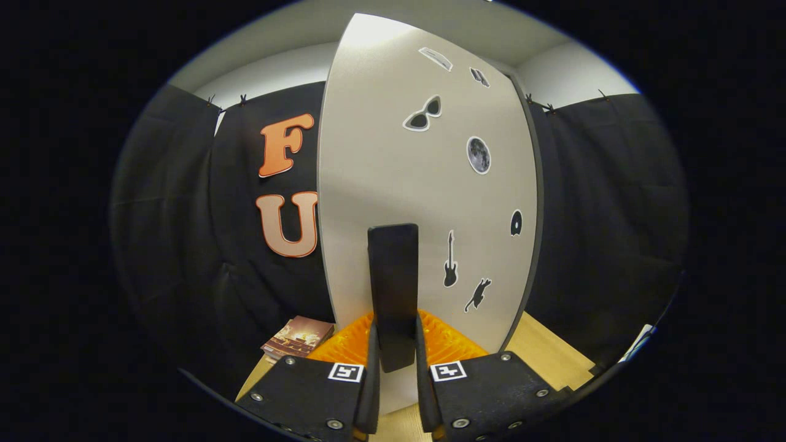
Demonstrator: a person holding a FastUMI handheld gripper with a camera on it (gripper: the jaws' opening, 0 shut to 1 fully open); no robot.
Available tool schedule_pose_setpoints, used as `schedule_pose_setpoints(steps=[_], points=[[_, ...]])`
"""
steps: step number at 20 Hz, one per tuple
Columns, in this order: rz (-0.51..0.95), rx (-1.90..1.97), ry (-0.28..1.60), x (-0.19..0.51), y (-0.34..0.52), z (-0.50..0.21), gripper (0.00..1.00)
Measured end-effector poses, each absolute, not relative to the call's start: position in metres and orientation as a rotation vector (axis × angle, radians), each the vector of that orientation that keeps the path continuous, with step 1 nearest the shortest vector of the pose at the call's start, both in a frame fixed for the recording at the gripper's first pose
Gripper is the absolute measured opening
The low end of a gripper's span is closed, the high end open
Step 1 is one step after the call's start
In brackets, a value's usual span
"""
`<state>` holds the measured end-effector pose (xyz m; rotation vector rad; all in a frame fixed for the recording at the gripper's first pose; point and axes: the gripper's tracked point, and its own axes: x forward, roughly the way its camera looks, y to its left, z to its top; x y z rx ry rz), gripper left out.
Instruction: Open the shoe cabinet door, grab the shoes and put them into the shoe cabinet, then close the shoe cabinet door.
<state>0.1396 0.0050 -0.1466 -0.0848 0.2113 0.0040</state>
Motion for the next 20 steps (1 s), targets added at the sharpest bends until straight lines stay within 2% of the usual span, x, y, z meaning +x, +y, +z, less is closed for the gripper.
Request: schedule_pose_setpoints(steps=[10, 11, 20], points=[[-0.097, -0.061, 0.223, 0.102, -0.035, -0.143, 0.25], [-0.105, -0.058, 0.223, 0.1, -0.039, -0.143, 0.22], [-0.217, -0.06, 0.208, 0.085, -0.074, -0.132, 0.14]])
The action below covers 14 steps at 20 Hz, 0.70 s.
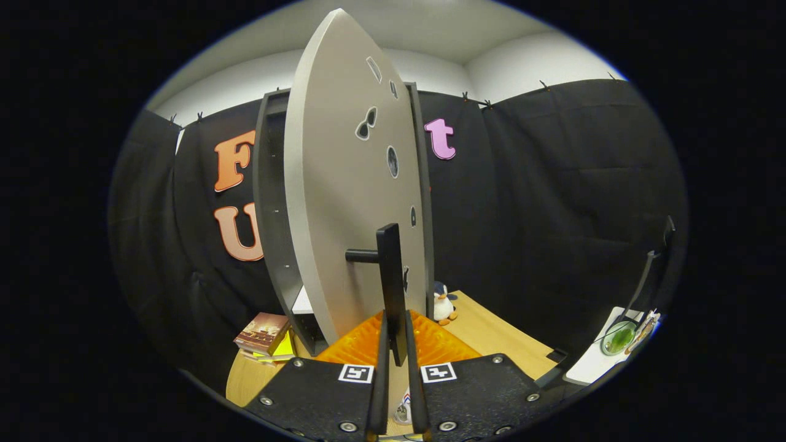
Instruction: Open the shoe cabinet door, grab the shoes and put them into the shoe cabinet, then close the shoe cabinet door.
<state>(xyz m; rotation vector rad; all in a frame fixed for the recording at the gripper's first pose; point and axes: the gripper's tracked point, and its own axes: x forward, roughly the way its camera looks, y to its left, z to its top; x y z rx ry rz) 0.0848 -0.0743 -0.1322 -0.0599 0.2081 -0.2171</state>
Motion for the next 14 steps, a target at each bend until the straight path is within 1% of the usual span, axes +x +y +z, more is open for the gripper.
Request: schedule_pose_setpoints(steps=[6, 12, 14], points=[[-0.247, -0.079, 0.195, 0.074, -0.102, -0.125, 0.13], [-0.408, -0.101, 0.196, 0.055, -0.187, -0.122, 0.13], [-0.469, -0.099, 0.197, 0.05, -0.217, -0.123, 0.08]])
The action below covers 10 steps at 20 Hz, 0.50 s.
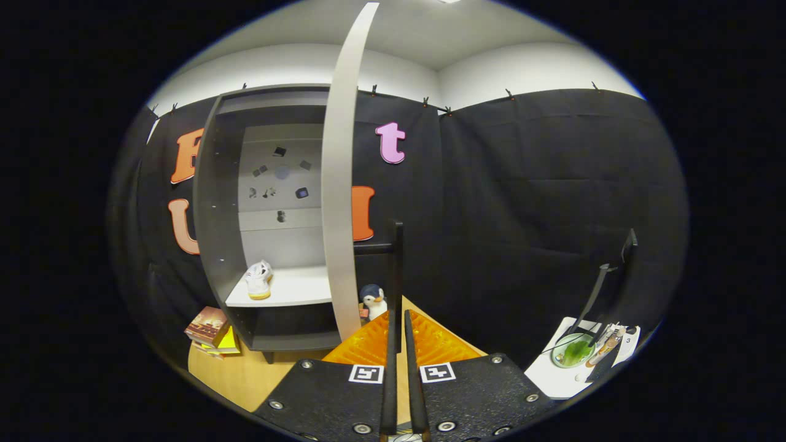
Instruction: Open the shoe cabinet door, grab the shoes and put them into the shoe cabinet, then close the shoe cabinet door.
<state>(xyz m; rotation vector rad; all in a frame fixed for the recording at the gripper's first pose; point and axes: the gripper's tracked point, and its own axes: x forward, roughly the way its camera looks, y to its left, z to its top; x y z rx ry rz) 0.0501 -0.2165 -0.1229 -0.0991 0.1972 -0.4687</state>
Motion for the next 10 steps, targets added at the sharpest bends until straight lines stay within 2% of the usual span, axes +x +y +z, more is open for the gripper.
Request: schedule_pose_setpoints(steps=[4, 5, 8, 10], points=[[-0.51, -0.026, 0.19, 0.021, -0.225, -0.128, 0.07], [-0.504, -0.032, 0.194, 0.014, -0.219, -0.131, 0.13], [-0.48, -0.061, 0.196, -0.003, -0.19, -0.137, 0.23], [-0.45, -0.071, 0.207, -0.008, -0.162, -0.149, 0.36]])
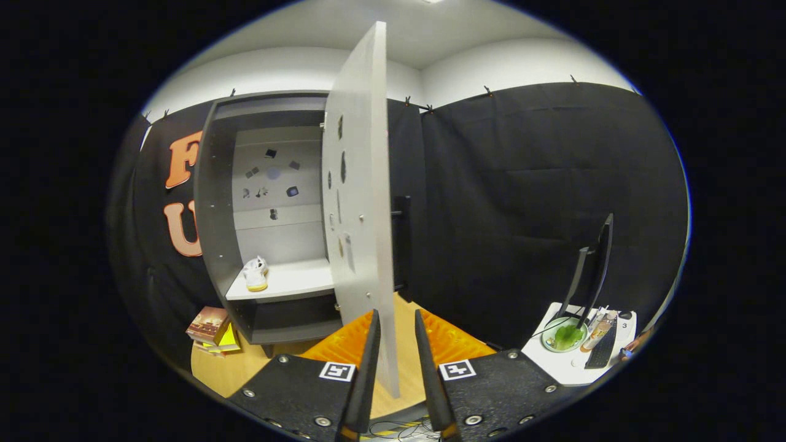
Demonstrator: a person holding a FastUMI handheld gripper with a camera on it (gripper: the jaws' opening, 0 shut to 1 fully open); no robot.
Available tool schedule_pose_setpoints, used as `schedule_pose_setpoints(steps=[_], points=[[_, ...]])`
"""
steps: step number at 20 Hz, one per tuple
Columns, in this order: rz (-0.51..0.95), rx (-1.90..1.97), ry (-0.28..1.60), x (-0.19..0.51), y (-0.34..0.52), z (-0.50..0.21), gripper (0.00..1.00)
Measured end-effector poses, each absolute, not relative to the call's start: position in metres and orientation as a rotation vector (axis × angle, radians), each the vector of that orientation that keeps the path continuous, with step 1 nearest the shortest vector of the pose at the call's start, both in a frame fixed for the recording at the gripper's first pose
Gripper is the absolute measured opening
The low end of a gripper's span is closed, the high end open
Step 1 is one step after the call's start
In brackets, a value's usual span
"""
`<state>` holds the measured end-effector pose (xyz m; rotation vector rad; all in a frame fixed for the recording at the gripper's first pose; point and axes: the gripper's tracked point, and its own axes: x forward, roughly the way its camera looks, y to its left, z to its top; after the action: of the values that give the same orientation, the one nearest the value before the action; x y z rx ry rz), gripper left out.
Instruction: Open the shoe cabinet door, grab the shoes and put them into the shoe cabinet, then close the shoe cabinet door.
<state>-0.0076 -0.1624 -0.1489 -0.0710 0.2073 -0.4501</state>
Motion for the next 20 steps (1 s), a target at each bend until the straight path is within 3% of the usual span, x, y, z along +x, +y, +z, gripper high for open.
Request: schedule_pose_setpoints(steps=[3, 7, 13, 20], points=[[-0.408, -0.085, 0.237, -0.008, -0.124, -0.173, 0.63], [-0.343, -0.072, 0.313, 0.008, -0.081, -0.225, 0.84], [-0.249, -0.097, 0.467, 0.034, -0.038, -0.335, 0.94], [-0.201, -0.137, 0.708, 0.059, -0.034, -0.487, 0.94]])
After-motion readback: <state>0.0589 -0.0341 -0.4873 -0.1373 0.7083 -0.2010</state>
